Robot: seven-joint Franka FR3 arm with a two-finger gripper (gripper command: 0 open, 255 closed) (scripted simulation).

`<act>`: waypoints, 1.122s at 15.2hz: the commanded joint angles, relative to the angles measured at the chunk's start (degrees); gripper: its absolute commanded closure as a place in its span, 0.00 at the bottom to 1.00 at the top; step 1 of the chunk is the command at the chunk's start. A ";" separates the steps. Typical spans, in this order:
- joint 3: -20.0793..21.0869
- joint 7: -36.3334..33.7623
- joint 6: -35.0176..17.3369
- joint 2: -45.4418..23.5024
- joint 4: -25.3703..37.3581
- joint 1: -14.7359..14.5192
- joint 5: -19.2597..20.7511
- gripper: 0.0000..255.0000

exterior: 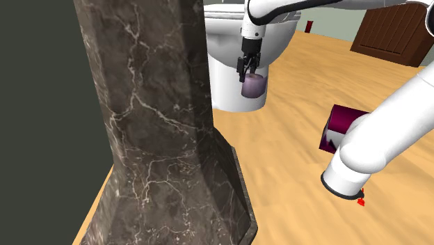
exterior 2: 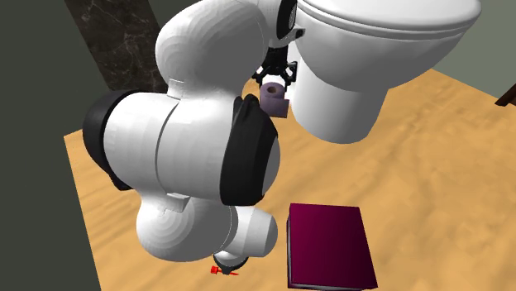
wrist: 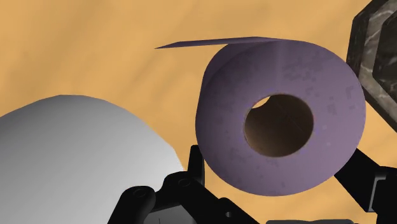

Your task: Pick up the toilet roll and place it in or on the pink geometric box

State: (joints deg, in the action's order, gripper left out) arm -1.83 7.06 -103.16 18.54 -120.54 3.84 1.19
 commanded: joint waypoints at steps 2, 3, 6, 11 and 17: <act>-0.01 0.07 2.32 0.04 2.28 0.01 -0.01 1.00; -0.01 0.08 3.09 0.00 3.09 0.01 -0.01 1.00; -0.96 1.49 3.68 3.86 -0.14 0.63 0.44 1.00; -3.61 5.16 5.98 13.23 -7.10 2.38 2.16 1.00; -7.29 10.07 10.19 23.80 -13.18 4.99 5.31 1.00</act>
State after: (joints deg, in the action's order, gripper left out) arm -8.48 16.23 -93.96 40.72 -133.13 8.37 5.93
